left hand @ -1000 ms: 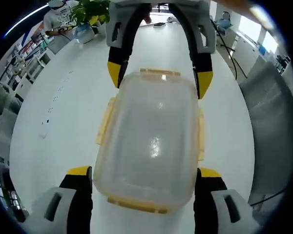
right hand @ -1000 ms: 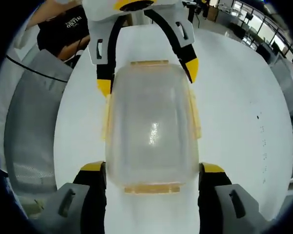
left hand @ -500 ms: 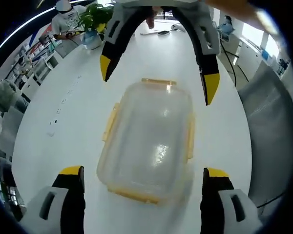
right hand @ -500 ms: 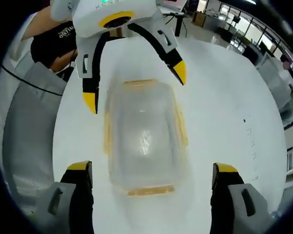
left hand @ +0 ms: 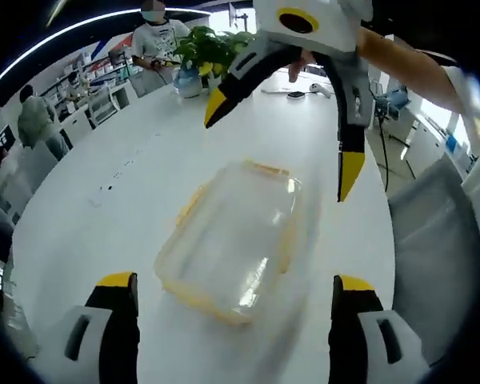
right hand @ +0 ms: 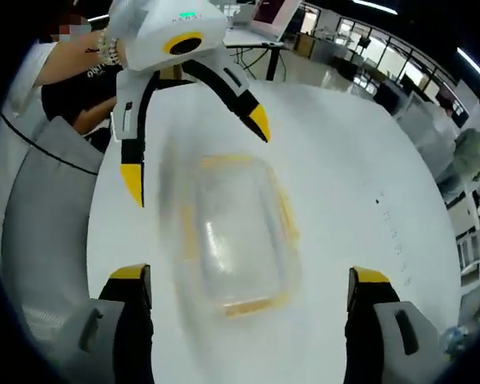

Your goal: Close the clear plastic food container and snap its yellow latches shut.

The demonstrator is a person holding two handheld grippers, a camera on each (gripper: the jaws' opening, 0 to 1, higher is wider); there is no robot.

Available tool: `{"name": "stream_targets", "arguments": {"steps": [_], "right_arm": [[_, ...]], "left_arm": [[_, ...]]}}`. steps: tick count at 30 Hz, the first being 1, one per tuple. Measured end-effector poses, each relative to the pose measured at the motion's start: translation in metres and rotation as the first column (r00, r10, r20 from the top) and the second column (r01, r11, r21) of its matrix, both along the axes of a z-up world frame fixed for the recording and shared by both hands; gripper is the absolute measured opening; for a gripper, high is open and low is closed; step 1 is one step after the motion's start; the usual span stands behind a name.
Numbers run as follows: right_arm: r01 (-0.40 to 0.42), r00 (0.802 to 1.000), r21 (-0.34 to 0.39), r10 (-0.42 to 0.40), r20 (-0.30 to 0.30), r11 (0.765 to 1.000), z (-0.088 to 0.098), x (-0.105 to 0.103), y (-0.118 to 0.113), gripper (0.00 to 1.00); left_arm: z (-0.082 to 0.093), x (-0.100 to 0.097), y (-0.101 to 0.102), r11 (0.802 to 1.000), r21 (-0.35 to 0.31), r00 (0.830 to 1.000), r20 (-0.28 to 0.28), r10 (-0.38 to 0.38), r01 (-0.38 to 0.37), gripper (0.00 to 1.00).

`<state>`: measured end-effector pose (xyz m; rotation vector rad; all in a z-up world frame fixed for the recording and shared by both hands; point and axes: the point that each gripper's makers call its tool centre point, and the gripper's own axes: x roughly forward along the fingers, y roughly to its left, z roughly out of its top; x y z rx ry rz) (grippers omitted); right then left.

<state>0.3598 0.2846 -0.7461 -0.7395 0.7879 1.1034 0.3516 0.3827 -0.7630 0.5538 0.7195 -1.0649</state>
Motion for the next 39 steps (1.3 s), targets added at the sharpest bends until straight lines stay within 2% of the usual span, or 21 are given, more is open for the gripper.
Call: {"name": "stream_targets", "arguments": {"steps": [3,4,6,9,11,12,13,17,20,21,23,25,26,28,29,30,33,35,37,39], "right_arm": [[0.021,0.999,0.016,-0.021,0.026,1.000,0.007,-0.004,-0.003,1.00],[0.033,0.999,0.028,-0.034,0.034,0.999,0.010,-0.005,-0.003,1.00],[0.060,0.997,0.063,-0.062,0.040,0.996,0.015,-0.008,-0.003,1.00],[0.085,0.994,0.088,-0.090,0.054,0.992,0.020,-0.015,-0.004,1.00],[0.092,0.993,0.094,-0.099,0.068,0.991,0.022,-0.021,-0.005,1.00],[0.094,0.993,0.097,-0.101,0.068,0.991,0.023,-0.024,-0.005,1.00],[0.097,0.993,0.101,-0.104,0.064,0.990,0.023,-0.030,-0.005,1.00],[0.091,0.992,0.083,-0.097,0.074,0.992,0.022,-0.046,-0.008,1.00],[0.104,0.990,0.092,-0.112,0.087,0.990,0.024,-0.055,-0.008,1.00],[0.105,0.990,0.097,-0.114,0.089,0.990,0.025,-0.058,-0.008,1.00],[0.117,0.988,0.117,-0.128,0.091,0.986,0.028,-0.065,-0.005,1.00],[0.132,0.985,0.132,-0.145,0.093,0.982,0.031,-0.071,-0.004,1.00],[0.146,0.982,0.148,-0.162,0.102,0.978,0.033,-0.073,-0.003,1.00],[0.159,0.978,0.170,-0.179,0.105,0.972,0.036,-0.077,-0.002,1.00],[0.166,0.977,0.177,-0.186,0.106,0.970,0.037,-0.079,-0.002,1.00],[0.172,0.974,0.186,-0.195,0.112,0.967,0.038,-0.081,-0.002,1.00],[0.208,0.961,0.227,-0.243,0.135,0.951,0.042,-0.087,-0.004,1.00],[0.233,0.951,0.259,-0.275,0.139,0.937,0.044,-0.093,-0.005,1.00],[0.244,0.949,0.265,-0.286,0.133,0.933,0.042,-0.101,-0.007,1.00],[0.246,0.950,0.261,-0.286,0.124,0.933,0.040,-0.106,-0.007,1.00]], "left_arm": [[0.005,-0.007,0.007,0.999,-0.028,0.999,-0.001,0.034,-0.034,0.99],[0.008,-0.006,0.013,0.997,-0.035,0.997,0.014,0.075,-0.075,0.99],[0.015,-0.008,0.015,0.989,-0.087,0.992,0.032,0.119,-0.116,0.99],[0.021,-0.021,0.024,0.984,-0.113,0.990,0.031,0.140,-0.135,0.99],[0.025,-0.020,0.034,0.977,-0.119,0.979,0.079,0.189,-0.179,0.99],[0.031,-0.021,0.041,0.970,-0.127,0.968,0.118,0.221,-0.206,0.99],[0.035,-0.022,0.044,0.961,-0.154,0.959,0.133,0.250,-0.229,0.99],[0.051,-0.037,0.053,0.928,-0.246,0.939,0.133,0.318,-0.279,0.99],[0.054,-0.048,0.061,0.919,-0.260,0.930,0.143,0.339,-0.296,0.99],[0.058,-0.050,0.066,0.914,-0.264,0.916,0.177,0.361,-0.309,0.99],[0.064,-0.054,0.070,0.909,-0.288,0.899,0.232,0.371,-0.301,0.99],[0.066,-0.062,0.073,0.900,-0.300,0.897,0.217,0.386,-0.315,0.99],[0.070,-0.065,0.074,0.885,-0.332,0.892,0.202,0.404,-0.325,0.99],[0.073,-0.072,0.077,0.877,-0.351,0.889,0.199,0.412,-0.328,0.99],[0.072,-0.075,0.079,0.879,-0.346,0.888,0.202,0.413,-0.329,0.99],[0.072,-0.077,0.085,0.879,-0.333,0.879,0.217,0.425,-0.343,0.99],[0.073,-0.085,0.091,0.875,-0.333,0.874,0.219,0.434,-0.351,0.99],[0.077,-0.090,0.094,0.861,-0.359,0.867,0.214,0.451,-0.360,0.99],[0.078,-0.095,0.097,0.857,-0.368,0.864,0.216,0.455,-0.359,0.99],[0.079,-0.096,0.099,0.844,-0.382,0.851,0.217,0.478,-0.377,0.99]]}}
